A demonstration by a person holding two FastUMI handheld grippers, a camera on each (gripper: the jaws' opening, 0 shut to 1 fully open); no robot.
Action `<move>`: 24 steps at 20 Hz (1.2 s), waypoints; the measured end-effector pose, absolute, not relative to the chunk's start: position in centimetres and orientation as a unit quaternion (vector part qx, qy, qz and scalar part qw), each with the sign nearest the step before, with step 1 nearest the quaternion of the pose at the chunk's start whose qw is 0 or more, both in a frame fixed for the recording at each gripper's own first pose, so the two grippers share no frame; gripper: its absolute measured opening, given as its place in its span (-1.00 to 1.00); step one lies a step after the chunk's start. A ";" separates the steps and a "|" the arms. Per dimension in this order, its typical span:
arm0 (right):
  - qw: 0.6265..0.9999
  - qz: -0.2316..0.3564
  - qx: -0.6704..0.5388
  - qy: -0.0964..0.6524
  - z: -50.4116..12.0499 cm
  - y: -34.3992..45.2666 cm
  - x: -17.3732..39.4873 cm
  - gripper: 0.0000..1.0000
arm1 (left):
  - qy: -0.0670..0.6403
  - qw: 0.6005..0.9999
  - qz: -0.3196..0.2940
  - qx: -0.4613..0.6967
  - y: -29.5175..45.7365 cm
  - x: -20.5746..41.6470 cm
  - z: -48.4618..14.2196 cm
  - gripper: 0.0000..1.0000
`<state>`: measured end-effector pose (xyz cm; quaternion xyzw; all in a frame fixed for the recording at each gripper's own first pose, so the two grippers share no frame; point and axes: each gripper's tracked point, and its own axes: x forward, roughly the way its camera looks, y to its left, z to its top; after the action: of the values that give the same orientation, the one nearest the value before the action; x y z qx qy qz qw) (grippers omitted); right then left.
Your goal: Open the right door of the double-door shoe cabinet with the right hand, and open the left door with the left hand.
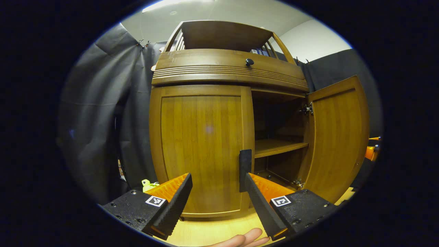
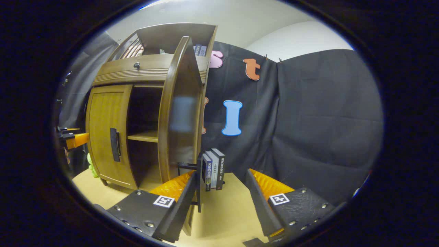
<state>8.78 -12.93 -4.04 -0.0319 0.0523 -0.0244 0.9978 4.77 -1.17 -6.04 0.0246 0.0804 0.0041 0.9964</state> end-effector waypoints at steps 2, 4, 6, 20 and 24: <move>0.997 -0.052 -0.041 0.044 -3.4 -14.6 7.7 0.70 | 0.084 0.996 -0.026 0.012 -2.8 5.6 -7.0 0.86; 0.994 -0.087 -0.057 0.034 -2.9 -16.4 6.3 0.68 | 0.092 0.995 -0.044 0.008 -4.1 6.7 -8.2 0.90; 0.994 -0.095 -0.047 0.014 -2.2 -16.7 4.6 0.63 | 0.088 0.995 -0.040 0.008 -4.3 8.2 -9.1 0.93; 0.996 0.043 -0.081 -0.023 -3.2 -2.7 -3.5 0.96 | 0.011 0.996 -0.059 0.059 -6.7 14.8 -11.8 -0.10; 0.992 0.074 -0.106 -0.015 -4.0 -0.6 -4.9 0.96 | 0.054 0.993 -0.039 0.095 -5.9 15.4 -14.2 -0.08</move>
<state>-4.90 -0.62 -4.04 -0.1055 -0.0151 0.0736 0.9916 15.44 -5.93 -14.18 0.0952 0.0539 -0.0389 0.9932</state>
